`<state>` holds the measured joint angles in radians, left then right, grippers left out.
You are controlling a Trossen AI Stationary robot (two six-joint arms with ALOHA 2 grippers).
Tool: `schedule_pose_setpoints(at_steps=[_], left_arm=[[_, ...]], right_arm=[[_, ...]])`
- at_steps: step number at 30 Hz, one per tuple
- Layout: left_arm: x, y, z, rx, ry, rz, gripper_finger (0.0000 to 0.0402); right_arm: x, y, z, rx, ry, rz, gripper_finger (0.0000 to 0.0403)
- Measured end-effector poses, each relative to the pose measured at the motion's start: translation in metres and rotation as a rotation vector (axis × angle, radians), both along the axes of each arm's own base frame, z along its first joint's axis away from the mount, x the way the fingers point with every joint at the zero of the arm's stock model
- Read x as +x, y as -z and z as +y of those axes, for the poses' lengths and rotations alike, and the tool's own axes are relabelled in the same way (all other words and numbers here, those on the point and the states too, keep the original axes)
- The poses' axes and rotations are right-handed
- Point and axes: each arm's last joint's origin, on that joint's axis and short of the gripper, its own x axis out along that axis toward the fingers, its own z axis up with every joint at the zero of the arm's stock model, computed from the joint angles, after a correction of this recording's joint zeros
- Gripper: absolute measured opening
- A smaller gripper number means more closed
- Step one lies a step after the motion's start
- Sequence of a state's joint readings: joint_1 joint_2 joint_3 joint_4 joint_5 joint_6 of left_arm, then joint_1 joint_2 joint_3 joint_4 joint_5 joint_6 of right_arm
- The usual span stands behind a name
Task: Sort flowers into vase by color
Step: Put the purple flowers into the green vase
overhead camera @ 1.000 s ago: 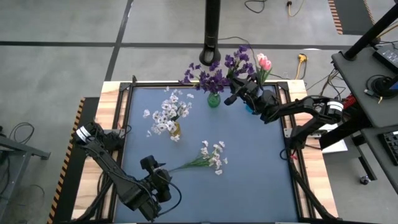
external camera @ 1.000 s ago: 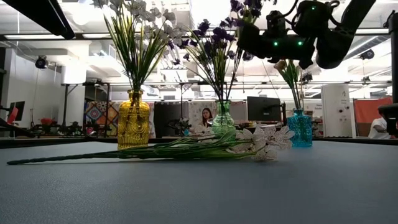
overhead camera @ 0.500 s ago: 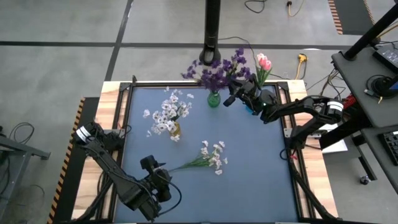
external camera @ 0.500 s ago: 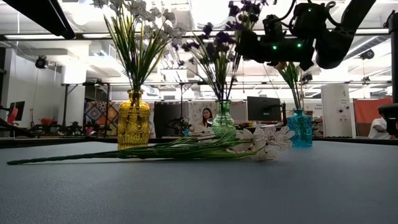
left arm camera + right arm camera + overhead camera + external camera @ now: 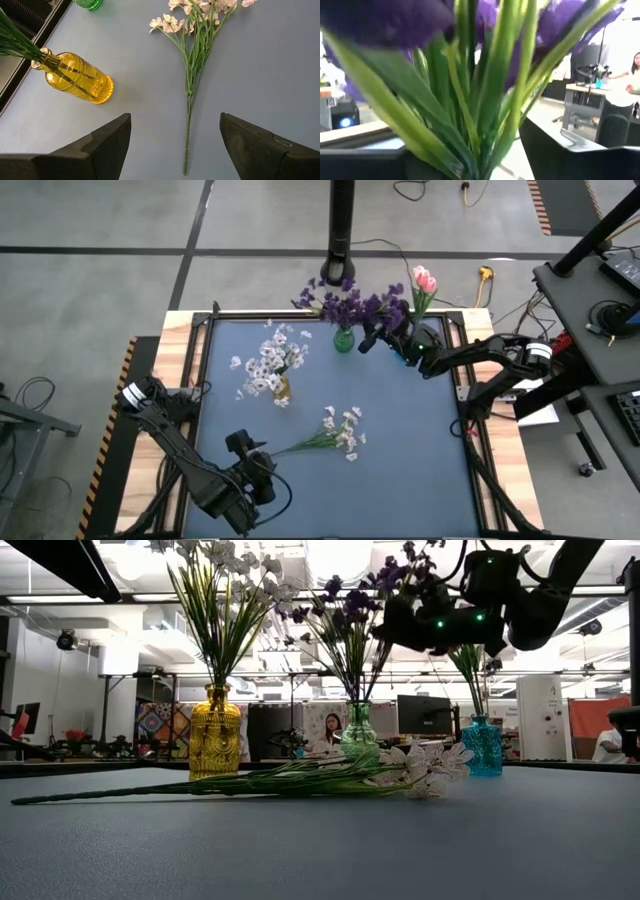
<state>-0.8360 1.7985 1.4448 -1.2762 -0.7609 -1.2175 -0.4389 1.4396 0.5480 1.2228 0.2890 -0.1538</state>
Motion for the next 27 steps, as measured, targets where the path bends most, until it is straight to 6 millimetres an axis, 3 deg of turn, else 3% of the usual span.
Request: schedule_pose_setpoints(at_steps=[16, 27], left_arm=[[0.000, 0.000, 0.000, 0.000, 0.000, 0.000, 0.0286], [0.000, 0.000, 0.000, -0.002, -0.001, -0.002, 0.0286]], right_arm=[[0.001, 0.021, -0.001, 0.183, 0.013, 0.168, 0.0306], [-0.005, 0.032, 0.001, 0.291, 0.031, 0.321, 0.0329]])
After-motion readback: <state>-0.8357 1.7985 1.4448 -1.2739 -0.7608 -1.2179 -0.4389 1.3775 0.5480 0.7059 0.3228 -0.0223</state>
